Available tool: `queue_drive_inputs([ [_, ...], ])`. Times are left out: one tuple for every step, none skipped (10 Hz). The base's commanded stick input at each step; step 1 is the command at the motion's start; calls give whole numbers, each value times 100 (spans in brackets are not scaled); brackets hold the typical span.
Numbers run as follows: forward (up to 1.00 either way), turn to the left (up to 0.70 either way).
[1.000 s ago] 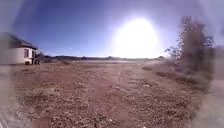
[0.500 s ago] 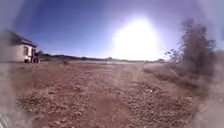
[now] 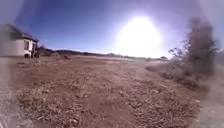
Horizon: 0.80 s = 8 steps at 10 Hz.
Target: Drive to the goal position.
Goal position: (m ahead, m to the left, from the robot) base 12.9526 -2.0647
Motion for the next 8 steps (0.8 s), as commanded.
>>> queue_drive_inputs([
  [50, 0],
  [50, 0],
  [50, 0],
  [50, 0],
  [50, 0],
  [50, 0],
  [50, 0],
  [50, 0],
])
